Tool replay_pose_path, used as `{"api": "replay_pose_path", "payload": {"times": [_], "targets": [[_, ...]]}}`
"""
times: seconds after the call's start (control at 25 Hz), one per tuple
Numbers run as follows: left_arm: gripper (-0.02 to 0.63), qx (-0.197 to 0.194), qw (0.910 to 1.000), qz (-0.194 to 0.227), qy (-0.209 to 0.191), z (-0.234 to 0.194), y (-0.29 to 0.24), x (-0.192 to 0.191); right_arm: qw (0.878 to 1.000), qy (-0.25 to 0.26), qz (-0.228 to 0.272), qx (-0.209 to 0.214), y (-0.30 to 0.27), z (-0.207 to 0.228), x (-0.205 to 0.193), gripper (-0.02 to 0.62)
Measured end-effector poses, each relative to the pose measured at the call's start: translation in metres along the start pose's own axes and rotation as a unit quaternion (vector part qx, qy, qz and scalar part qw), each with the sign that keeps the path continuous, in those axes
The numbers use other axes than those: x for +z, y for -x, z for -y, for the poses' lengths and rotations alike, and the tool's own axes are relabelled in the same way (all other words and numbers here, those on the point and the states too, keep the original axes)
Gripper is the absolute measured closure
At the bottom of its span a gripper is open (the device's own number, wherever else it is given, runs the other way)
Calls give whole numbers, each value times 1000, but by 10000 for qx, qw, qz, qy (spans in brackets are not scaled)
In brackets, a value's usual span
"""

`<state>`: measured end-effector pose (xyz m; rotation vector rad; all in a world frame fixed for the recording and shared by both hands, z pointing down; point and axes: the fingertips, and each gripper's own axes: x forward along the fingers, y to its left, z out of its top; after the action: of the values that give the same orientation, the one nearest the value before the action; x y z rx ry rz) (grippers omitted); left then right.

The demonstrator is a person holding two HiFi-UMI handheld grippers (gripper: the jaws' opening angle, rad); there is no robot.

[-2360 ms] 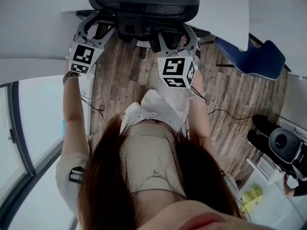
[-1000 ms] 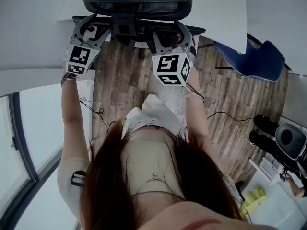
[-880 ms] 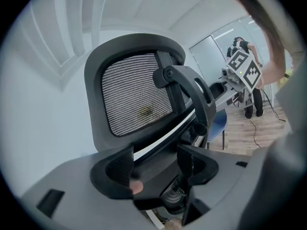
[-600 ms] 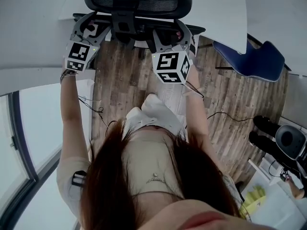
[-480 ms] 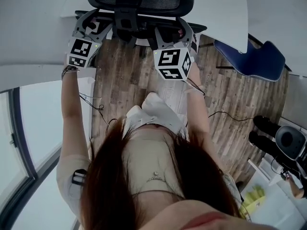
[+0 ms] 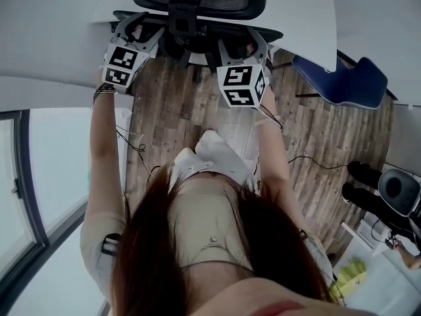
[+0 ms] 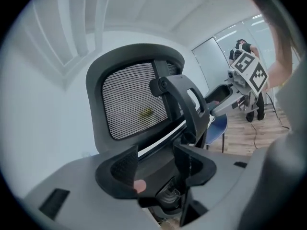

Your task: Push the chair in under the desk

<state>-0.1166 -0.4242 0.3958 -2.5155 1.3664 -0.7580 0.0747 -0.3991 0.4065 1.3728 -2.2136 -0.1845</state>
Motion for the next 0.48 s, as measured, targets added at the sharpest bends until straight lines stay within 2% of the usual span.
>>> {"api": "replay_pose_path", "payload": {"times": [0.2, 0.48], "targets": [[392, -2, 9998, 170, 43, 21, 23, 9, 9999, 16, 22, -131, 31, -13, -3, 350], [443, 20, 9986, 486, 209, 47, 57, 26, 9989, -256, 165, -348, 75, -23, 8, 396]]}}
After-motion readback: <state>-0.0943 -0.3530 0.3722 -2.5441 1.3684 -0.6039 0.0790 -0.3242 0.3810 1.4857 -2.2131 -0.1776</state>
